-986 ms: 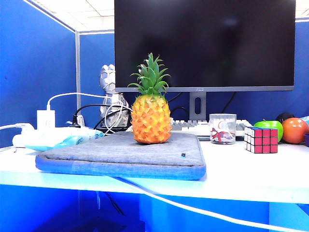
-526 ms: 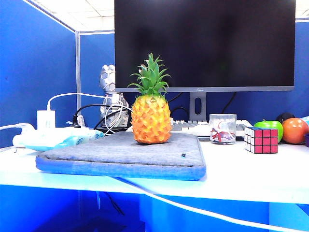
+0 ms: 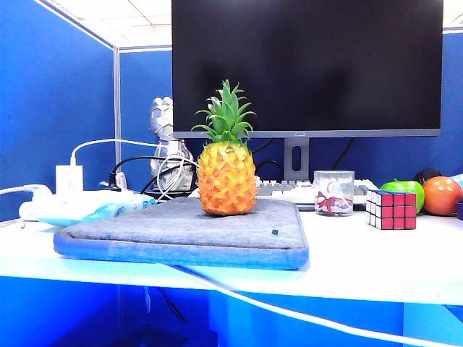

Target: Rotate the Rubik's Cube so that its red face is facing towards you.

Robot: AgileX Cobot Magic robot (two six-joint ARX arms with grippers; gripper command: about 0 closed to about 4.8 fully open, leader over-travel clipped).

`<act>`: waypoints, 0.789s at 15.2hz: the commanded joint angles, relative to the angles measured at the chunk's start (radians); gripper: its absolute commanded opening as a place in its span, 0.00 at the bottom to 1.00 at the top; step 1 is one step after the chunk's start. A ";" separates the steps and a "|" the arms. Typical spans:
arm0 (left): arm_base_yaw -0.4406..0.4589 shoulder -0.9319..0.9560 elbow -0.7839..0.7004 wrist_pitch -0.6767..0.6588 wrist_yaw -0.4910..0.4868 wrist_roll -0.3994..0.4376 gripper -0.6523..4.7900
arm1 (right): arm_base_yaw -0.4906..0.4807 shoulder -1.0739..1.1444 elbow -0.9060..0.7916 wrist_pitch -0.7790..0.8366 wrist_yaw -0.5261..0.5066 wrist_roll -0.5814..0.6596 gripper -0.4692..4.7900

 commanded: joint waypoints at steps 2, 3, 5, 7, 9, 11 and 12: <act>0.002 0.011 -0.043 0.017 0.101 -0.019 0.56 | 0.000 -0.167 -0.202 0.119 -0.041 0.096 0.08; 0.002 0.011 -0.043 0.043 0.119 -0.019 0.56 | 0.000 -0.170 -0.210 0.118 -0.042 0.097 0.08; 0.002 0.010 -0.040 0.100 0.216 -0.029 0.56 | 0.002 -0.167 -0.210 0.121 -0.045 0.102 0.08; 0.002 0.003 -0.039 0.130 0.369 -0.010 0.44 | 0.002 -0.167 -0.212 0.114 -0.042 0.102 0.08; 0.002 -0.051 -0.046 0.138 0.489 0.107 0.11 | 0.002 -0.171 -0.230 0.115 -0.041 0.102 0.08; 0.002 -0.164 -0.046 0.137 0.334 0.085 0.11 | 0.002 -0.201 -0.243 0.113 -0.017 0.082 0.08; 0.002 -0.216 -0.046 0.122 0.212 0.083 0.11 | 0.002 -0.222 -0.244 0.115 0.002 0.069 0.08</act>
